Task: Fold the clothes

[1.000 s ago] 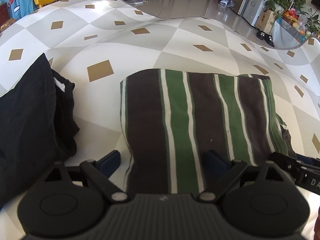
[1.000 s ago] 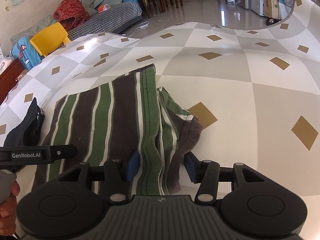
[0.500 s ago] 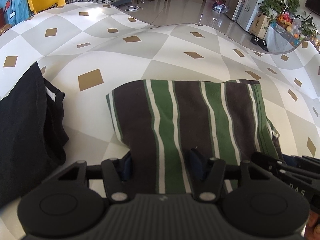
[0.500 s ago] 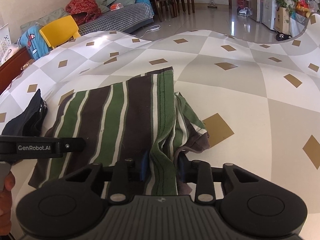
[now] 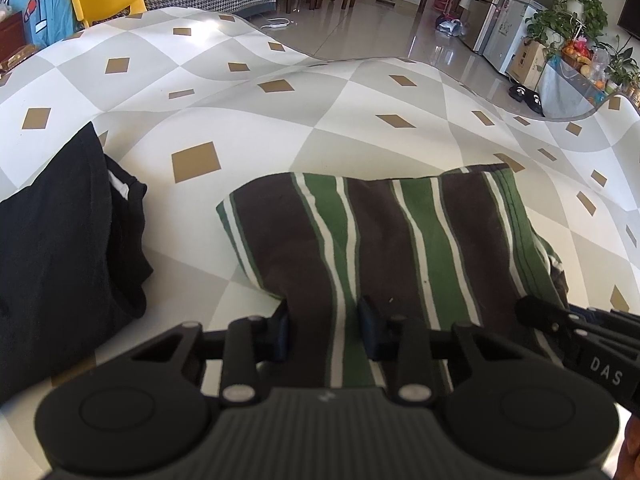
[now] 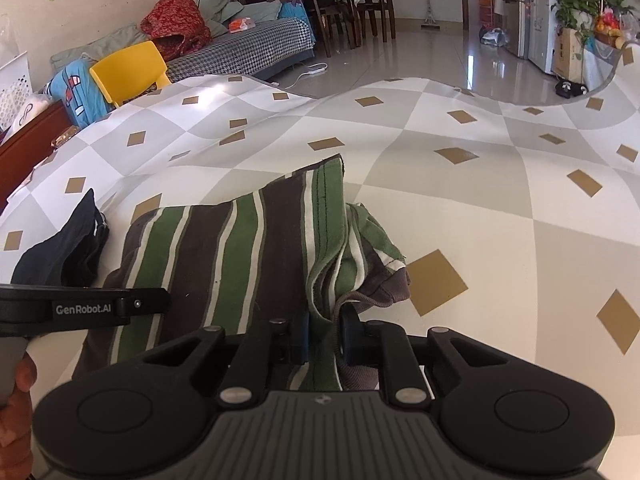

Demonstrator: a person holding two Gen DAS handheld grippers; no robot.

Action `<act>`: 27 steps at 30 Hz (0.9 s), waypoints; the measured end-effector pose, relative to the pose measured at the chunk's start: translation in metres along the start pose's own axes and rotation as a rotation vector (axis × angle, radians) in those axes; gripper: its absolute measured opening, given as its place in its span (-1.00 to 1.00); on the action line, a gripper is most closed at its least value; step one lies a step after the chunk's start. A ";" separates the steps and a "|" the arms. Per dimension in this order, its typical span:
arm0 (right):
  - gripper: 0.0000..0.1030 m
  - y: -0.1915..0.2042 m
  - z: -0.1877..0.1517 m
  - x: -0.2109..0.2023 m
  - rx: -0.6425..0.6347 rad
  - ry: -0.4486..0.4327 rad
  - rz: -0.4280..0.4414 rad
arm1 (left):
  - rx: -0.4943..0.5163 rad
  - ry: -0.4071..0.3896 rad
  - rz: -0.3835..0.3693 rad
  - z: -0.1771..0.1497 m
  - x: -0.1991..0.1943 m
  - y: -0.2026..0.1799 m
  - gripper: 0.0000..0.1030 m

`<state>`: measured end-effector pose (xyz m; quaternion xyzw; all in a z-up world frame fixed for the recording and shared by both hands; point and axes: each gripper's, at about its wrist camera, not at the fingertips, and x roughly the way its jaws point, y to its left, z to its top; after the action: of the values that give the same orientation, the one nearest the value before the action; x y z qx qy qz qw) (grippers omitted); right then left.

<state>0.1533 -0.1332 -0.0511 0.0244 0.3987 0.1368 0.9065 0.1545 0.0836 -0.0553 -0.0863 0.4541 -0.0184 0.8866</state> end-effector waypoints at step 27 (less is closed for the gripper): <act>-0.71 0.012 0.014 -0.008 0.014 -0.073 0.055 | 0.001 -0.071 0.030 0.007 -0.015 -0.004 -0.50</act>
<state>0.1550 -0.1228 -0.0339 0.0468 0.3654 0.1577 0.9162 0.1517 0.0820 -0.0383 -0.0795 0.4235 -0.0022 0.9024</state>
